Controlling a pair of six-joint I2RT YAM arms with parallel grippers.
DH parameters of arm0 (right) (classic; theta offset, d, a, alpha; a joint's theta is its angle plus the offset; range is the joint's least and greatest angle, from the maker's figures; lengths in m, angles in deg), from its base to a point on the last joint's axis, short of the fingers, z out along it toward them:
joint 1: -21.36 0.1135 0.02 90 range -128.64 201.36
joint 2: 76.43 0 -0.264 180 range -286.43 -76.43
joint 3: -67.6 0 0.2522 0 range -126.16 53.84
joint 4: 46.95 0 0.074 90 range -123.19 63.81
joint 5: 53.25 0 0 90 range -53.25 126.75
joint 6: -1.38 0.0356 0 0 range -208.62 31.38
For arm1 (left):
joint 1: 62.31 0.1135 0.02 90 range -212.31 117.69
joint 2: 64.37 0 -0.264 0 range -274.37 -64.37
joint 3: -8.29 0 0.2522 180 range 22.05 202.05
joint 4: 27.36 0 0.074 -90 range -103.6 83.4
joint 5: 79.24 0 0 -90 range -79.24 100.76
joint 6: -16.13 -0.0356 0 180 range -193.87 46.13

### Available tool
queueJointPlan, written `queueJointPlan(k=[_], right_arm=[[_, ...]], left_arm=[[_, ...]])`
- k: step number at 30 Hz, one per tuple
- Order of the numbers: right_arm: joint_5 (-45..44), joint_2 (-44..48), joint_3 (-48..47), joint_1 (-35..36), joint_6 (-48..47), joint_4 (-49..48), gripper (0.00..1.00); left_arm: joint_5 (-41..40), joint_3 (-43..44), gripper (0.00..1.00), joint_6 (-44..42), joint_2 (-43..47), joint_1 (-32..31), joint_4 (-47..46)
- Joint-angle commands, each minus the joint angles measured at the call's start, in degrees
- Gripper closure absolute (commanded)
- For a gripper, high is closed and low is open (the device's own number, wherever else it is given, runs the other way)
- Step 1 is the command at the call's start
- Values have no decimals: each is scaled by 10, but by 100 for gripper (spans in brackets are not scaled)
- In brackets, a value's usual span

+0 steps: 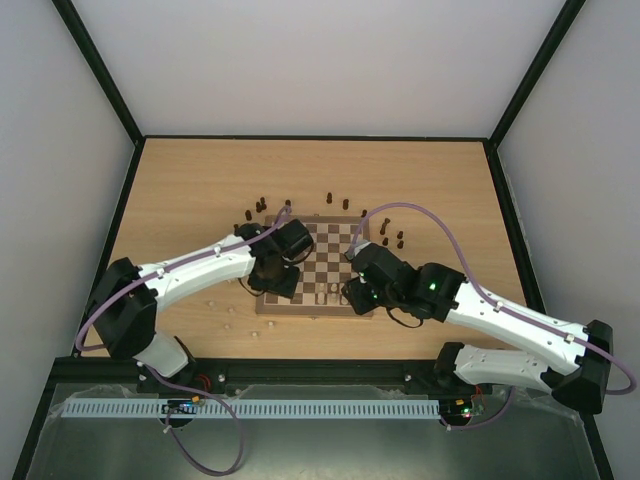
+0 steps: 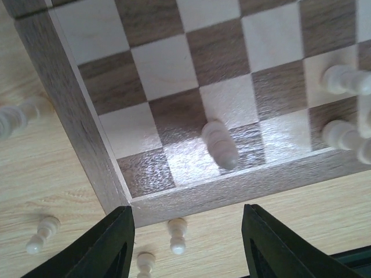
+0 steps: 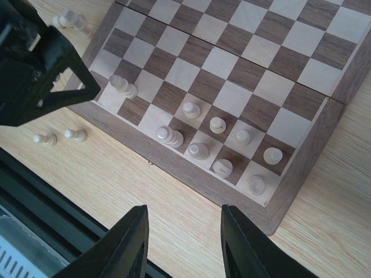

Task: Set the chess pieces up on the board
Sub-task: Place the chess piece on the chessboard.

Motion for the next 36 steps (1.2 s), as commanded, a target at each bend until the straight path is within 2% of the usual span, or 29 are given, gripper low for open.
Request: queueJointPlan(k=[1, 17, 26, 36], right_arm=[[1, 9, 7, -2, -7, 5, 64], [-10, 9, 6, -2, -3, 8, 64], [-12, 9, 8, -2, -2, 8, 64], [-12, 10, 8, -2, -3, 8, 64]], left_arm=[[0, -27, 46, 15, 12, -4, -26], [1, -36, 48, 3, -18, -4, -87], [8, -42, 71, -1, -28, -4, -100], [11, -57, 82, 2, -26, -4, -110]])
